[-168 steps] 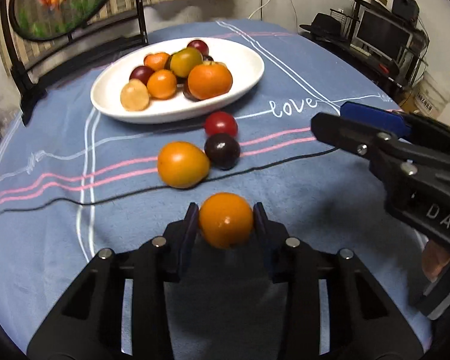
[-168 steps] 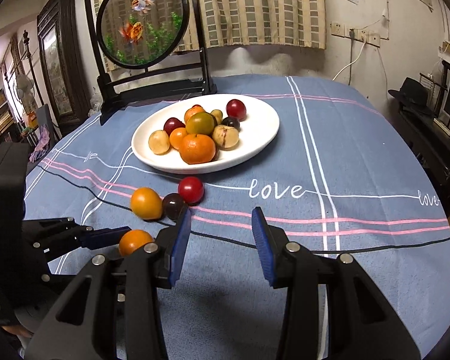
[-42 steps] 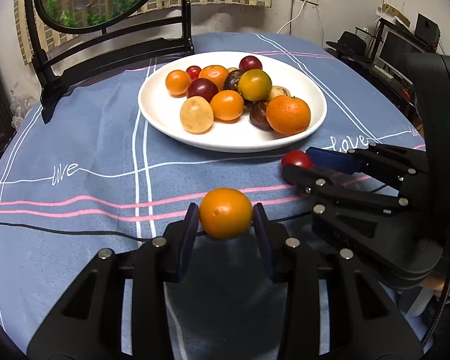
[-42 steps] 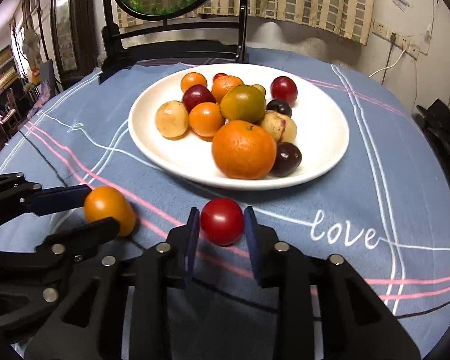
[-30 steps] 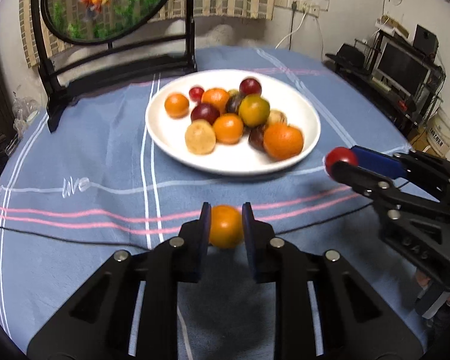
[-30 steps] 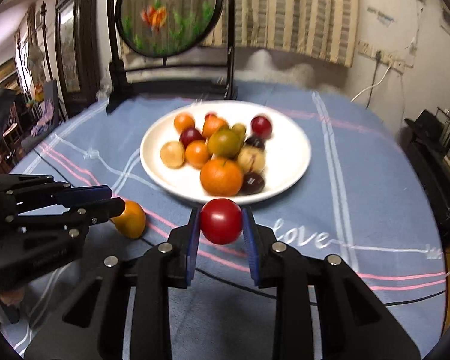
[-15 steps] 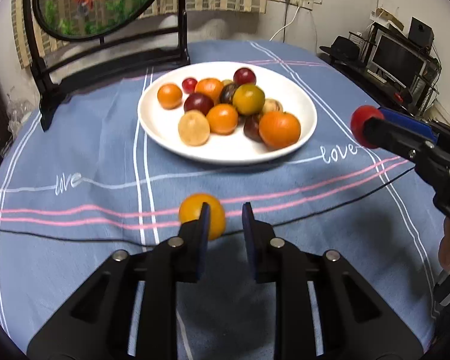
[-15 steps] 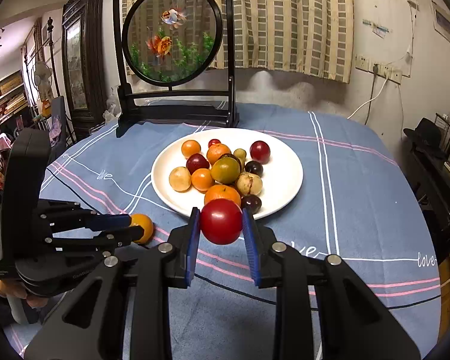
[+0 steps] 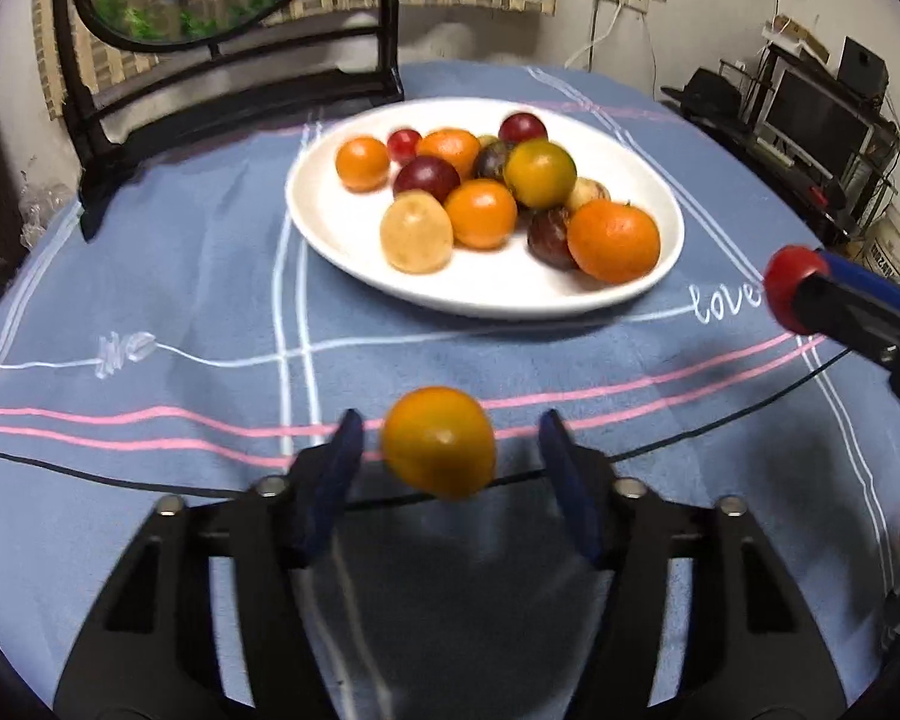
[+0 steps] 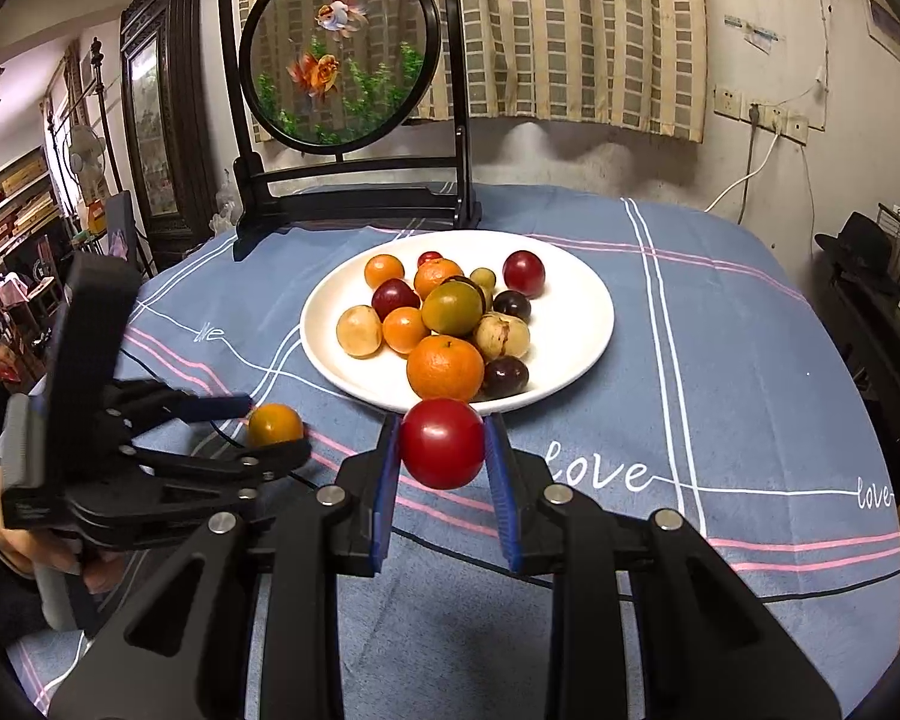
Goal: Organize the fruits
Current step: 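Carry both fruits to the white plate and open both grippers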
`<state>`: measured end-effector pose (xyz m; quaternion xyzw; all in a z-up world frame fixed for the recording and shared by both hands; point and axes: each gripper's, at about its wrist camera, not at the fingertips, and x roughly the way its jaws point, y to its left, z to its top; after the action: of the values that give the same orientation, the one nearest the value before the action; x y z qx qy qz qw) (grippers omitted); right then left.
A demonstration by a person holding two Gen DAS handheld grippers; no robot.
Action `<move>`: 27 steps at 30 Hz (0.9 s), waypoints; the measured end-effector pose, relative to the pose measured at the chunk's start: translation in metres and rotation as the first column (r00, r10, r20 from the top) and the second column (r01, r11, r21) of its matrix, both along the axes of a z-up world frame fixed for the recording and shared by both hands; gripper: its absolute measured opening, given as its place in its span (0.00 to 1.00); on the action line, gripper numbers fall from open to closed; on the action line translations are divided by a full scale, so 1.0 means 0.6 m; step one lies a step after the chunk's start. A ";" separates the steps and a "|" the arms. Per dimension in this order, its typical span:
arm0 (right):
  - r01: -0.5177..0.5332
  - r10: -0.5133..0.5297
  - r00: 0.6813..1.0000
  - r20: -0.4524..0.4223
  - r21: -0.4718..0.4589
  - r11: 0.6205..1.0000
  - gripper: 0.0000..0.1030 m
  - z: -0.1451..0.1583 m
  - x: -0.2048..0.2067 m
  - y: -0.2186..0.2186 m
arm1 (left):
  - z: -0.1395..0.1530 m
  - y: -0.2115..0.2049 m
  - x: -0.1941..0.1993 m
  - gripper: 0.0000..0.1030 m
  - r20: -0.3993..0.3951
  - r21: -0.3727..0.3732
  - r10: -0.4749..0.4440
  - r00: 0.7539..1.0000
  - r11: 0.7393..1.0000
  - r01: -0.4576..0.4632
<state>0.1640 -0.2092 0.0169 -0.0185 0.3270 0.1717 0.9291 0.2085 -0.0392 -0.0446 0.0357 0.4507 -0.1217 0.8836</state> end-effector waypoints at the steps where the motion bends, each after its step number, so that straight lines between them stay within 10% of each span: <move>1: 0.000 0.000 1.000 -0.002 0.002 1.000 0.27 -0.001 0.000 0.000 | -0.005 -0.001 0.001 0.52 -0.002 0.011 0.009 1.000 1.000 -0.009; 4: -0.001 0.001 1.000 -0.011 0.003 1.000 0.27 -0.005 0.001 0.000 | -0.012 0.005 -0.001 0.39 0.003 0.038 0.029 1.000 0.999 -0.030; 18: -0.001 0.006 0.994 0.105 -0.041 0.999 0.27 0.046 0.029 0.021 | 0.119 0.011 0.040 0.39 0.165 0.042 0.019 0.986 0.999 -0.026; 27: -0.043 0.050 0.995 0.081 -0.083 0.996 0.27 0.006 0.122 0.075 | 0.090 0.003 0.141 0.39 0.129 0.052 0.082 0.988 0.995 -0.090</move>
<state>0.2372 -0.1643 0.0202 -0.0711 0.2945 0.1790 0.9360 0.2929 -0.0374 0.0093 0.0491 0.3982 -0.0680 0.9135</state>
